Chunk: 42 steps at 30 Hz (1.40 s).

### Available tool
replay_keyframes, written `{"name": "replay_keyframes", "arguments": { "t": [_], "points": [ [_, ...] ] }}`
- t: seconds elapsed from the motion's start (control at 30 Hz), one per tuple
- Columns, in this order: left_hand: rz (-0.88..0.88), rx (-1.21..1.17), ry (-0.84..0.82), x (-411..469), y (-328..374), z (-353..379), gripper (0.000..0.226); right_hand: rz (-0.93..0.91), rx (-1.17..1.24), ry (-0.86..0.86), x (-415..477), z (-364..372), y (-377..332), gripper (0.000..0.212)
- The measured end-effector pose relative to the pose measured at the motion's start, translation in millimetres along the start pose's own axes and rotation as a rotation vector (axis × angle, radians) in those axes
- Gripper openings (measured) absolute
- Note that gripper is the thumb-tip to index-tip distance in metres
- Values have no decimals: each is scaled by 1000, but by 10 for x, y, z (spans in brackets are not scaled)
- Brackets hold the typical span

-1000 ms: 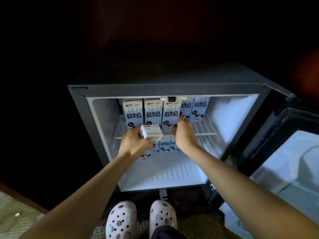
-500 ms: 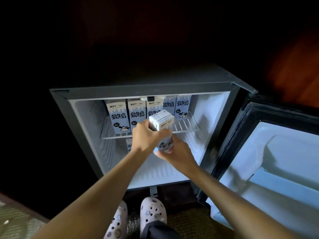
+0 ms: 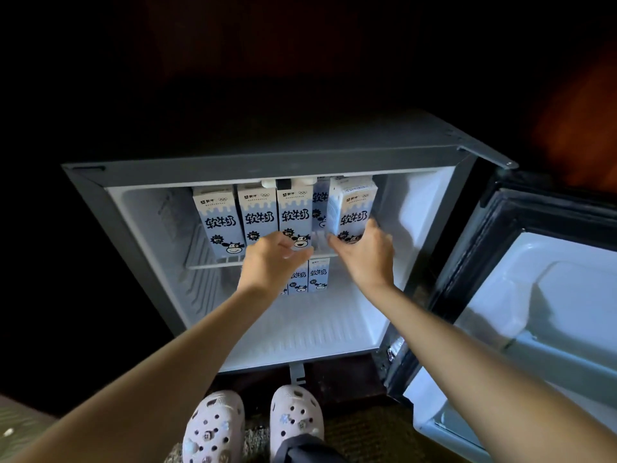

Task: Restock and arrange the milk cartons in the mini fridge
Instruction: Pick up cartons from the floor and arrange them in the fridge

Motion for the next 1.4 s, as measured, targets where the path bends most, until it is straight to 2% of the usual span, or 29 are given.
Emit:
{"name": "replay_keyframes", "arguments": {
  "t": [0.3,0.43,0.57,0.73,0.97,1.1,1.23,1.4],
  "points": [
    [-43,64,-17,168,-125,-1,21,-17,-66,-31,67,246,-63,50],
    [-42,94,-79,267,-119,-8,24,-87,-73,-104,65,247,-58,65],
    [-98,79,-147,304,-114,42,28,-123,-76,-143,52,268,-2,39],
    [-105,92,-197,254,-59,98,33,-124,-103,-125,19,307,-23,49],
    [-138,113,-204,255,-43,175,36,-97,-144,-116,41,310,-24,40],
    [-146,159,-267,171,8,218,37,-96,-130,-182,26,292,-14,40],
    [-143,165,-309,19,86,209,38,-72,-149,-162,-114,104,-129,49],
    [-24,199,-239,-334,381,173,33,-177,-280,-148,-462,-428,-299,39]
  ]
}}
Point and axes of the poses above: each hand's wrist, its own x-axis towards the middle knuckle, its own z-axis out of the palm, y = z × x, the point moved 3 cm from there along x, towards the middle knuckle, and after that the axes turned 3 degrees about -x, right-handed, at the moved point
